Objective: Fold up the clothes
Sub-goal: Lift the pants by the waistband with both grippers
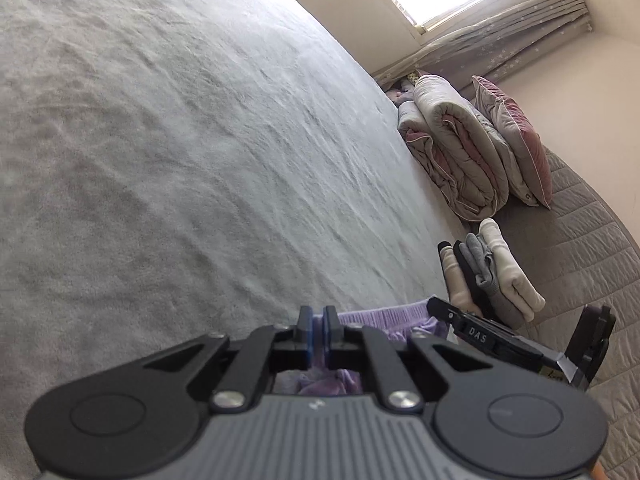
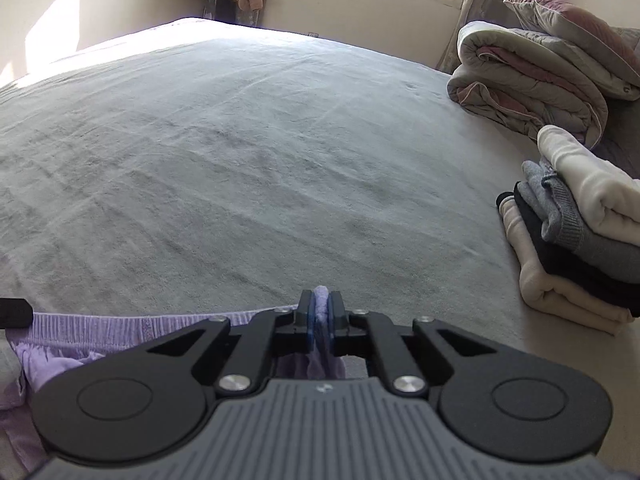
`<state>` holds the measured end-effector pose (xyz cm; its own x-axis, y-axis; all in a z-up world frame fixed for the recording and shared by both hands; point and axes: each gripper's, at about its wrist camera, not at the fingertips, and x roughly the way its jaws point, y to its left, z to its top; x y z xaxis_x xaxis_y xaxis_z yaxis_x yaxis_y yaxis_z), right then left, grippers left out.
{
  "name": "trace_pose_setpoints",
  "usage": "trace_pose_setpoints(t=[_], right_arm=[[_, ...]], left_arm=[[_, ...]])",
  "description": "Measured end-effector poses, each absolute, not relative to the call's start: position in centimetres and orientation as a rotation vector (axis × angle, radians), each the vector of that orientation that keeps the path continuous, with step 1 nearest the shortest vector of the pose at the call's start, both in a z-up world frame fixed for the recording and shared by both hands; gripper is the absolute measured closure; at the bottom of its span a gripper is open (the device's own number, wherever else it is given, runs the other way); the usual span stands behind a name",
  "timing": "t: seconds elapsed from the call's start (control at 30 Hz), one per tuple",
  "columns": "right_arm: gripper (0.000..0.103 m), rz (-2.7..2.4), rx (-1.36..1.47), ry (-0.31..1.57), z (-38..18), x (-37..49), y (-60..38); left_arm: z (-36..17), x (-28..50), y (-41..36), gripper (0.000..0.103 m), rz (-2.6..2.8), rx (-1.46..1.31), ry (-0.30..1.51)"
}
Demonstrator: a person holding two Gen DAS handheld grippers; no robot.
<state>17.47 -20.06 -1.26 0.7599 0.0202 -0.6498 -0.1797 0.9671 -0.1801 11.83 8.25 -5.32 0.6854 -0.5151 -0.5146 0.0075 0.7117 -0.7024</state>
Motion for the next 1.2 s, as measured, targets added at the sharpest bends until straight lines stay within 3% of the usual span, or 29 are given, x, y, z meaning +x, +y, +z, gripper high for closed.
trace_pose_setpoints(t=[0.3,0.77,1.2], right_arm=[[0.097,0.150,-0.395,0.527,1.7,19.0,-10.7],[0.097,0.230,-0.495,0.430,2.8,22.4,1.3],[0.097,0.361,-0.370,0.506,0.9,26.1,5.5]], left_arm=[[-1.9,9.3,13.4,0.099,-0.179,-0.681,0.556],[-0.1,9.0,20.7,0.099,0.022,-0.635,0.414],[-1.6,10.2,24.4,0.098,0.157,-0.613,0.507]])
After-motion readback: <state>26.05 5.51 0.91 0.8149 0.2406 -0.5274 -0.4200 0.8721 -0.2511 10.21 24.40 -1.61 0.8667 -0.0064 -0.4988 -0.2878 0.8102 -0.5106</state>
